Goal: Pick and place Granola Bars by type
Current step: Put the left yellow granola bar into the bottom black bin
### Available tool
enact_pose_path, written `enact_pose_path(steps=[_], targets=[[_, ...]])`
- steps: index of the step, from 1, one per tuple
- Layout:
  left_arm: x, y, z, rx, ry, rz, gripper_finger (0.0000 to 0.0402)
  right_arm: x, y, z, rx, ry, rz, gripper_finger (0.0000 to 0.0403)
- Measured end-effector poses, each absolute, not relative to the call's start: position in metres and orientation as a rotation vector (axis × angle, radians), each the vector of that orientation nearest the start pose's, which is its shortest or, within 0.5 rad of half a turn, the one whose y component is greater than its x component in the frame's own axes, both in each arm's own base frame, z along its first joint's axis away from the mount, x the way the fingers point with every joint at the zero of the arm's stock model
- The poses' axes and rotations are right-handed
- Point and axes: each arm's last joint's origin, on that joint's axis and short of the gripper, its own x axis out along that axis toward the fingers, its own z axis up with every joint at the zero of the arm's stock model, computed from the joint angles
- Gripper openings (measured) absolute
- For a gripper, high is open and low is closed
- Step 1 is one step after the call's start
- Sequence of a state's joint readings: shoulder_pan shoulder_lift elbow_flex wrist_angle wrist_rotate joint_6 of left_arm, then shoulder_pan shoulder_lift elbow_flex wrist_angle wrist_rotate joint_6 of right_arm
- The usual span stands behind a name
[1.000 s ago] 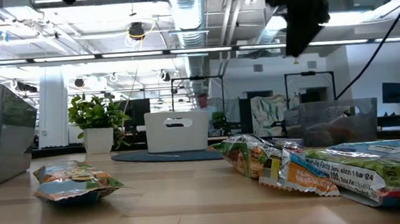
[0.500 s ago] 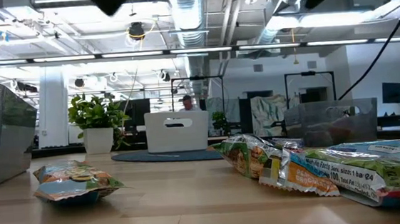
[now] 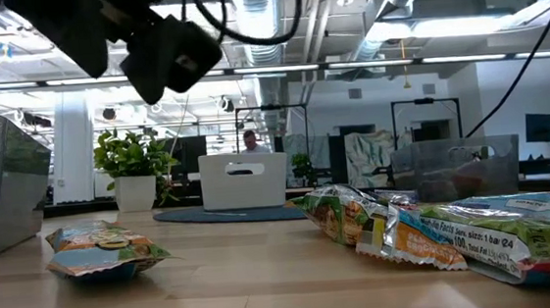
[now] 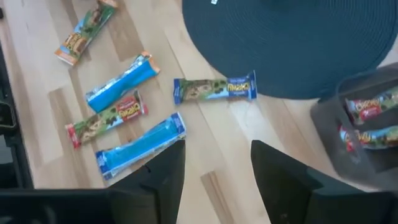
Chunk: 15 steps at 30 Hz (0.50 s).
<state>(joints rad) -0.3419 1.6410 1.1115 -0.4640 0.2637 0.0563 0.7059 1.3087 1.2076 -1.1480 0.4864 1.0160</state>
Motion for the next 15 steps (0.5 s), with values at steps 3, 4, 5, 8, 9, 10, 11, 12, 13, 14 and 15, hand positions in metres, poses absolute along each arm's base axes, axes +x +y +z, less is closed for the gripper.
enact_pose_path(steps=[3, 4, 5, 8, 9, 10, 11, 12, 13, 14, 15], targets=[[0.322, -0.126, 0.212, 0.167, 0.981, -0.597, 0.0168, 0.177, 0.144, 0.304, 0.223, 0.976, -0.344, 0.0169], [0.325, -0.128, 0.211, 0.186, 0.993, -0.600, 0.0168, 0.175, 0.146, 0.304, 0.225, 0.975, -0.346, 0.0168], [0.328, -0.130, 0.209, 0.204, 1.001, -0.608, 0.0168, 0.173, 0.147, 0.304, 0.224, 0.974, -0.350, 0.0167], [0.337, -0.134, 0.203, 0.251, 1.047, -0.633, 0.0168, 0.166, 0.151, 0.304, 0.214, 0.960, -0.364, 0.0164], [0.339, -0.135, 0.201, 0.264, 1.068, -0.642, 0.0168, 0.164, 0.152, 0.304, 0.210, 0.955, -0.371, 0.0163], [0.341, -0.136, 0.198, 0.277, 1.083, -0.651, 0.0168, 0.162, 0.153, 0.304, 0.206, 0.953, -0.374, 0.0162], [0.343, -0.136, 0.195, 0.290, 1.101, -0.658, 0.0168, 0.159, 0.154, 0.303, 0.202, 0.948, -0.378, 0.0162], [0.343, -0.137, 0.193, 0.299, 1.125, -0.665, 0.0168, 0.158, 0.155, 0.303, 0.200, 0.944, -0.382, 0.0161], [0.345, -0.138, 0.190, 0.303, 1.146, -0.671, 0.0168, 0.155, 0.156, 0.303, 0.194, 0.947, -0.382, 0.0160], [0.346, -0.138, 0.188, 0.309, 1.156, -0.675, 0.0168, 0.153, 0.157, 0.303, 0.190, 0.951, -0.383, 0.0160], [0.347, -0.139, 0.185, 0.315, 1.170, -0.680, 0.0168, 0.151, 0.158, 0.303, 0.187, 0.954, -0.382, 0.0159]])
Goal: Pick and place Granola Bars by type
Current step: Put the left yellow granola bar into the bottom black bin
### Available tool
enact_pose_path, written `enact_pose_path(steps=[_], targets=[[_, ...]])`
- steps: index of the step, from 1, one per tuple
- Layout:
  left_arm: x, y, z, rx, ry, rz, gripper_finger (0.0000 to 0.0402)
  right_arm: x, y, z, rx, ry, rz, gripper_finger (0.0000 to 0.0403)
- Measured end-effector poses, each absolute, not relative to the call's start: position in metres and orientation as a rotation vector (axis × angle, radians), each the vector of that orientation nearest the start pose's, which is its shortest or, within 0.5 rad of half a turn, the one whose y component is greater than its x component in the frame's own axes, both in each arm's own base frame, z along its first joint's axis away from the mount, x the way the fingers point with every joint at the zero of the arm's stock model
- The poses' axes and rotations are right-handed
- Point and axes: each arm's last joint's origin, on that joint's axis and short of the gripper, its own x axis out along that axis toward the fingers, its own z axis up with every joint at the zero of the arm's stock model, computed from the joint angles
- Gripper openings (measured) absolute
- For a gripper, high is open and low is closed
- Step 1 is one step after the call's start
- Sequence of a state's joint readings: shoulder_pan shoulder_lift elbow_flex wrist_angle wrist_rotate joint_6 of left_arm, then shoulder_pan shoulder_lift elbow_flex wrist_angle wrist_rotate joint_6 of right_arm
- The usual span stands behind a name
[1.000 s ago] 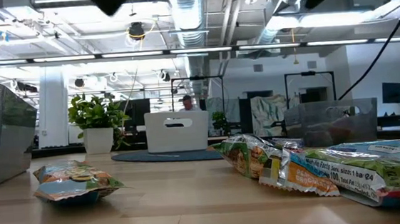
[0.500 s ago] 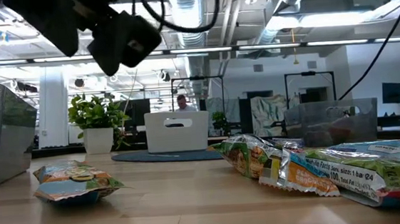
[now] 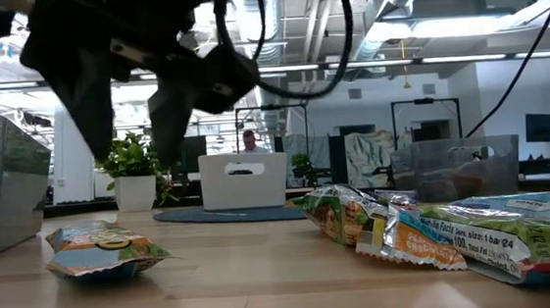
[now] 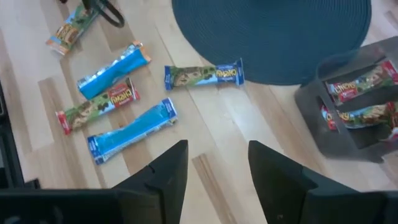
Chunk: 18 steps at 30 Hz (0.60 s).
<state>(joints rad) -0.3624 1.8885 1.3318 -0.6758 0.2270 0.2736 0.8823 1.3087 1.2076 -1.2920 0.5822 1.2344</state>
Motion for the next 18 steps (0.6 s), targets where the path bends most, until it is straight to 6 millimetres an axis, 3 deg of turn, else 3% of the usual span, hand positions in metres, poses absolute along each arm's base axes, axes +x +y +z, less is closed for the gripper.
enact_pose_path(steps=[18], targets=[[0.344, -0.164, 0.181, 0.379, 1.166, -0.697, 0.0168, 0.122, 0.169, 0.303, 0.130, 0.894, -0.392, 0.0145]])
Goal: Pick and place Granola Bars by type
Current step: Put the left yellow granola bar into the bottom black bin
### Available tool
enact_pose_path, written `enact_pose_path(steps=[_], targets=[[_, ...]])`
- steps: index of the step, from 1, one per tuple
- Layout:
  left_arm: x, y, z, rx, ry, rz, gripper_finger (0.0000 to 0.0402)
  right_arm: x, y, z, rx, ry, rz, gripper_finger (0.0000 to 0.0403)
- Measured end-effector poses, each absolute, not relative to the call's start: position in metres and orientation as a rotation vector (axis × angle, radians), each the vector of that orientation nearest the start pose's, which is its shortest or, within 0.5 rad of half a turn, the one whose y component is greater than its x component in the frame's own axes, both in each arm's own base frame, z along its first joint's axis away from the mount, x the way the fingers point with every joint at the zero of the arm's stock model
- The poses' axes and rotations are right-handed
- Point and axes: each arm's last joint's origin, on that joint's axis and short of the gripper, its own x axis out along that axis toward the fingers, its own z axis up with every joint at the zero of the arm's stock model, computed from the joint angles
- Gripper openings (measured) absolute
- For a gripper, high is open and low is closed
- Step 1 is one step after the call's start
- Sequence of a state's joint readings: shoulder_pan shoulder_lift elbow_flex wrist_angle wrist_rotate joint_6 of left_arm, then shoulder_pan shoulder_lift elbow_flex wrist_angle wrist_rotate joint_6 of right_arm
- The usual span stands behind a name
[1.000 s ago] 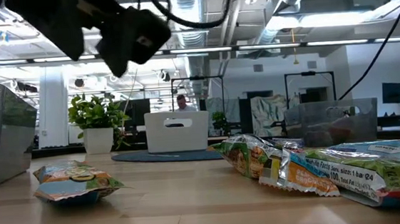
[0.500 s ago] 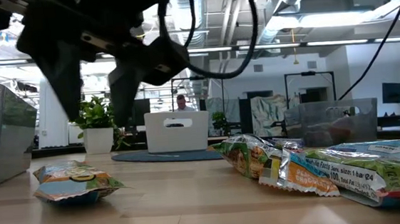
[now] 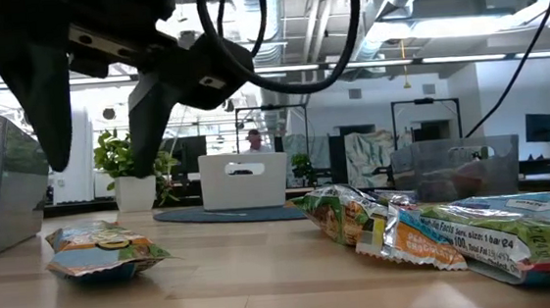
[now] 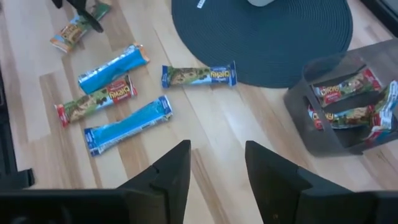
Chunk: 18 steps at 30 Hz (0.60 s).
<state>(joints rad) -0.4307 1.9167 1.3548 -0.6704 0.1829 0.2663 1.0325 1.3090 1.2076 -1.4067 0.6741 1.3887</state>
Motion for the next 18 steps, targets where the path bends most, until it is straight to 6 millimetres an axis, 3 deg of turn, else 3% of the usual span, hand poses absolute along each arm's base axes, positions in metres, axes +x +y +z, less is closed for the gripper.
enact_pose_path(steps=[4, 18], targets=[[0.344, -0.165, 0.181, 0.377, 1.163, -0.657, 0.0168, 0.119, 0.170, 0.303, 0.116, 0.887, -0.379, 0.0140], [0.350, -0.181, 0.153, 0.347, 1.228, -0.633, 0.0168, 0.115, 0.174, 0.303, 0.107, 0.889, -0.359, 0.0133]])
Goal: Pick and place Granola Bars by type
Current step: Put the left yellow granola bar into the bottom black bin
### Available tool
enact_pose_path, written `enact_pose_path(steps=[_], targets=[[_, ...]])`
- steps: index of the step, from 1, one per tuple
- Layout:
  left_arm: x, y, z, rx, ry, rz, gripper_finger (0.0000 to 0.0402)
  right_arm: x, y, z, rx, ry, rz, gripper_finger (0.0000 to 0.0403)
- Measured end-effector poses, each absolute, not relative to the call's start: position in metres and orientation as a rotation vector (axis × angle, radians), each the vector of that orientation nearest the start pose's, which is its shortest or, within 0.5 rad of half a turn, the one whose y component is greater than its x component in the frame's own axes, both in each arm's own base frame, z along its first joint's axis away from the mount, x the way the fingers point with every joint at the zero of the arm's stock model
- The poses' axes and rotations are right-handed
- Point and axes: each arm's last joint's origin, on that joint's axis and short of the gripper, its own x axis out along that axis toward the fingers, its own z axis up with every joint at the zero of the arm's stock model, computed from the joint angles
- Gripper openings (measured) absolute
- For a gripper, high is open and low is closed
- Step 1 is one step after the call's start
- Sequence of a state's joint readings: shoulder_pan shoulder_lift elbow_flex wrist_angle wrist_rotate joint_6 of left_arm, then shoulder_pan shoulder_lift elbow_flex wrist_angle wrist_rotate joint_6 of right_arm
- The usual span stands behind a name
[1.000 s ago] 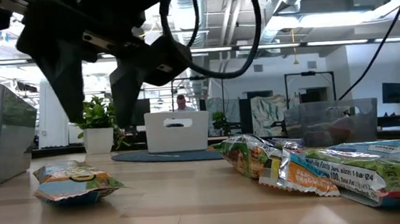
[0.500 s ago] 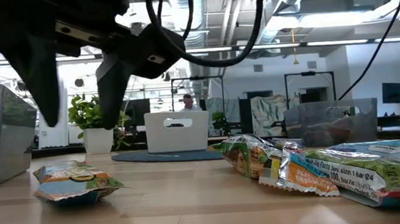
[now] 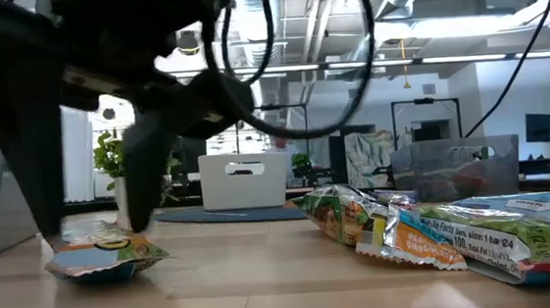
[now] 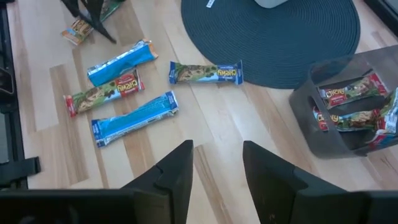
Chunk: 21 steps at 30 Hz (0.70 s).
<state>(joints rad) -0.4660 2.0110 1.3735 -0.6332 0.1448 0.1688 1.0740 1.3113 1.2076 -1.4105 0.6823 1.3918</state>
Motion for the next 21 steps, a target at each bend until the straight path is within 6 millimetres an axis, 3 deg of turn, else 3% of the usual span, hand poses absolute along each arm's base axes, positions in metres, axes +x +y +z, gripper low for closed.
enact_pose_path(steps=[3, 13, 21], targets=[[0.347, -0.181, 0.142, 0.378, 1.288, -0.611, 0.0168, 0.115, 0.174, 0.302, 0.124, 0.886, -0.371, 0.0134], [0.350, -0.178, 0.139, 0.404, 1.325, -0.523, 0.0166, 0.115, 0.176, 0.302, 0.137, 0.881, -0.368, 0.0134], [0.358, -0.169, 0.142, 0.381, 1.327, -0.482, 0.0110, 0.115, 0.175, 0.302, 0.127, 0.856, -0.375, 0.0134]])
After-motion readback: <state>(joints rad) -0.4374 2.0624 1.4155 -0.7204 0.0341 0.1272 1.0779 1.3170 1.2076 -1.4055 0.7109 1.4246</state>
